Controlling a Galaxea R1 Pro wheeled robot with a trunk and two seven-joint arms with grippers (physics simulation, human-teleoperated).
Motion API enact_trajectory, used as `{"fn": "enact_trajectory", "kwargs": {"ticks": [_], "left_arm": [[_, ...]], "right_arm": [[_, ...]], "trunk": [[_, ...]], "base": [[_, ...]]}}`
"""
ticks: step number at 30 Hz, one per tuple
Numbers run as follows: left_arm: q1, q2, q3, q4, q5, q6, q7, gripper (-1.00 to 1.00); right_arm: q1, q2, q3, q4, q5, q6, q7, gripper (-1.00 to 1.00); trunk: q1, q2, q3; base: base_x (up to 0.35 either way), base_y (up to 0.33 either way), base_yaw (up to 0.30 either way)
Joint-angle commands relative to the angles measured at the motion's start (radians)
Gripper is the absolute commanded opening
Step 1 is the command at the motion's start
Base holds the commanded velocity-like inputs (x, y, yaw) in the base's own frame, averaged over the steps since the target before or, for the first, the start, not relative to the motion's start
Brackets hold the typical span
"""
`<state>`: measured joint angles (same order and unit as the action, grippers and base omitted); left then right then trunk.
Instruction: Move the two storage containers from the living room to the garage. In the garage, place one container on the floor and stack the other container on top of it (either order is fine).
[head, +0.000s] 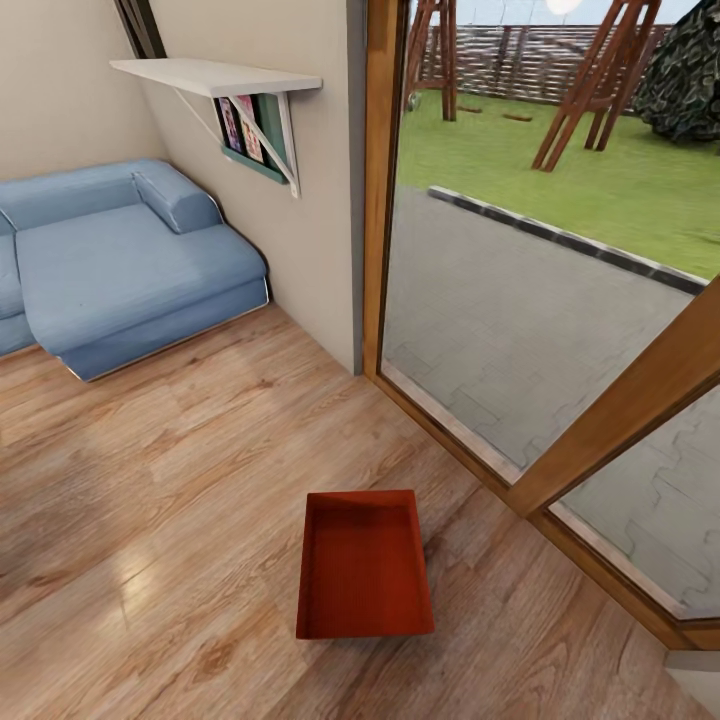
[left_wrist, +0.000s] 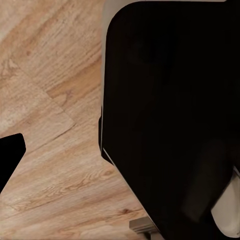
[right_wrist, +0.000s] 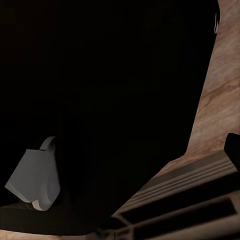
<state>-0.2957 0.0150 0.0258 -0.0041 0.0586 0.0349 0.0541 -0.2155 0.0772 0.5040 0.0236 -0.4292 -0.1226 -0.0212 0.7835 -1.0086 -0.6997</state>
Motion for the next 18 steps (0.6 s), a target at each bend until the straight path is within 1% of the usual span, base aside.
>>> {"fn": "enact_trajectory", "kwargs": {"ticks": [1, 6, 8, 9, 10, 11, 12, 13, 14, 15, 16, 17, 18], "left_arm": [[0.0, -0.001, 0.002, -0.001, 0.005, 0.004, 0.001, 1.0], [0.0, -0.008, 0.0, -0.016, -0.005, 0.004, -0.003, 1.0], [-0.001, -0.008, -0.001, -0.049, -0.006, 0.005, -0.005, 1.0], [0.0, -0.007, -0.002, -0.091, -0.005, 0.01, -0.007, 1.0], [-0.001, -0.005, -0.001, -0.144, -0.003, 0.015, -0.01, 1.0], [-0.001, -0.004, 0.0, -0.268, 0.0, 0.038, -0.012, 1.0], [-0.001, -0.004, 0.0, -0.301, 0.0, 0.049, -0.012, 1.0], [-0.002, -0.003, 0.0, -0.404, 0.001, 0.097, -0.01, 1.0], [-0.002, -0.003, 0.0, -0.441, 0.001, 0.118, -0.008, 1.0], [-0.003, -0.003, 0.0, -0.554, 0.001, 0.193, -0.003, 1.0], [-0.005, -0.005, 0.0, -0.628, 0.001, 0.249, -0.002, 1.0], [-0.009, -0.009, 0.001, -0.756, 0.002, 0.358, 0.0, 1.0], [-0.01, -0.01, 0.001, -0.779, 0.002, 0.381, 0.0, 1.0]], "right_arm": [[-0.001, 0.001, 0.009, 0.002, -0.008, -0.005, -0.002, 1.0], [-0.001, 0.001, 0.019, -0.013, -0.002, -0.002, -0.006, 1.0], [-0.001, -0.005, 0.021, -0.039, -0.002, -0.002, -0.008, 1.0], [-0.001, -0.015, 0.022, -0.071, -0.002, -0.001, -0.008, 1.0], [-0.001, -0.027, 0.022, -0.118, -0.002, 0.003, -0.007, 1.0], [-0.001, -0.057, 0.022, -0.248, -0.002, 0.02, -0.009, 1.0], [-0.001, -0.066, 0.022, -0.284, -0.002, 0.03, -0.012, 1.0], [0.002, -0.092, 0.021, -0.388, -0.002, 0.078, -0.032, 1.0], [0.002, -0.1, 0.021, -0.419, -0.003, 0.1, -0.043, 1.0], [-0.004, -0.115, 0.019, -0.494, -0.004, 0.168, -0.082, 1.0], [-0.016, -0.12, 0.019, -0.531, -0.005, 0.207, -0.112, 1.0], [-0.071, -0.125, 0.017, -0.578, -0.007, 0.262, -0.168, 1.0], [-0.087, -0.125, 0.017, -0.585, -0.007, 0.271, -0.18, 1.0]], "trunk": [[0.0, 0.0, -0.001], [0.0, 0.0, -0.001], [0.0, 0.0, -0.001], [0.0, 0.0, -0.001], [0.0, 0.0, -0.001], [0.0, 0.0, -0.001], [0.0, 0.0, -0.001], [0.0, 0.0, -0.001], [0.0, 0.0, -0.001], [0.0, 0.0, -0.001], [0.0, 0.0, -0.001], [0.0, 0.0, -0.001], [0.0, 0.0, -0.001]], "base": [[0.0, 0.0, 0.0], [0.0, 0.0, 0.0], [0.0, 0.0, 0.0], [0.0, 0.0, 0.0], [0.0, 0.0, 0.0], [0.0, 0.0, 0.0], [0.0, 0.0, 0.0], [0.0, 0.0, 0.0], [0.0, 0.0, 0.0], [0.0, 0.0, 0.0], [0.0, 0.0, 0.0], [0.0, 0.0, 0.0], [0.0, 0.0, 0.0]]}}
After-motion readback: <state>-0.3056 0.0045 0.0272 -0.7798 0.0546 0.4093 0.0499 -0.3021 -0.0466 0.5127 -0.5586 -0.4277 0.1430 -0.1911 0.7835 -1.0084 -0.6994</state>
